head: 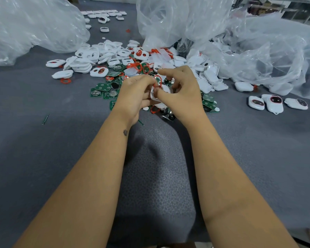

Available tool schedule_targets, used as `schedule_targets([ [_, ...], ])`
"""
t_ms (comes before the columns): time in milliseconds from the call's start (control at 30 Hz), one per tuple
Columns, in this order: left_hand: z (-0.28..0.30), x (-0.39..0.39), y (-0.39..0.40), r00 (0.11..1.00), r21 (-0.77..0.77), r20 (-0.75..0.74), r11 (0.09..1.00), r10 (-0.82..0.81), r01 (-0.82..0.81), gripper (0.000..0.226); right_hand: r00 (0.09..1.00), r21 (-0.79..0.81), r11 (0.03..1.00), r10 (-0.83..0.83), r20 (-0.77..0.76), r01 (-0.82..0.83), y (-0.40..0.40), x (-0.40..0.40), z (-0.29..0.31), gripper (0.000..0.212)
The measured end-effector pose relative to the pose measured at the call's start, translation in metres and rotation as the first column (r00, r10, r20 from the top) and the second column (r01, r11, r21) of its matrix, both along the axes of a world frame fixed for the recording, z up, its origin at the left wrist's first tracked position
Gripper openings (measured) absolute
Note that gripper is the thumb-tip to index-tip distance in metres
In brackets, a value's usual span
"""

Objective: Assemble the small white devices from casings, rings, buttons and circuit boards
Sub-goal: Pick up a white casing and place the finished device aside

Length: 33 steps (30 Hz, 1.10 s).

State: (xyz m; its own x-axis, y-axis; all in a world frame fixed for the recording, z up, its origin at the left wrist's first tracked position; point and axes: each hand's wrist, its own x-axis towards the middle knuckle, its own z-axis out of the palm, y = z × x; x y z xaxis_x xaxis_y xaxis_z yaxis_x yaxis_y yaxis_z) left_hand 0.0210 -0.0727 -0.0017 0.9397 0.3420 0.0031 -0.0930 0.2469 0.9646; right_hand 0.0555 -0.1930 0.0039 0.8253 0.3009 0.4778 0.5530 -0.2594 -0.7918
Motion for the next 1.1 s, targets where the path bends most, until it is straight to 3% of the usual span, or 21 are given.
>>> schedule_targets([
  [600, -0.0029, 0.0037, 0.0034, 1.0, 0.003, 0.017, 1.0, 0.011, -0.012, 0.02, 0.987, 0.022, 0.996, -0.089, 0.134, 0.087, -0.0017, 0.0019, -0.0017, 0.024],
  [800, -0.0048, 0.0032, 0.008, 0.999, 0.047, 0.037, 0.999, 0.014, -0.016, 0.024, 0.98, -0.072, 0.995, -0.058, 0.189, 0.072, -0.0017, 0.0004, -0.0039, 0.017],
  [1000, -0.0034, 0.0047, 0.0047, 0.999, -0.152, 0.04, 0.988, -0.017, 0.023, 0.028, 0.953, -0.064, 0.989, -0.108, 0.283, 0.131, -0.0005, -0.001, -0.0035, 0.013],
  [1100, -0.0041, 0.003, 0.0062, 0.991, -0.21, 0.032, 0.969, -0.129, 0.133, 0.029, 0.938, -0.038, 0.988, -0.13, 0.32, 0.15, -0.0003, -0.0012, -0.0032, 0.015],
])
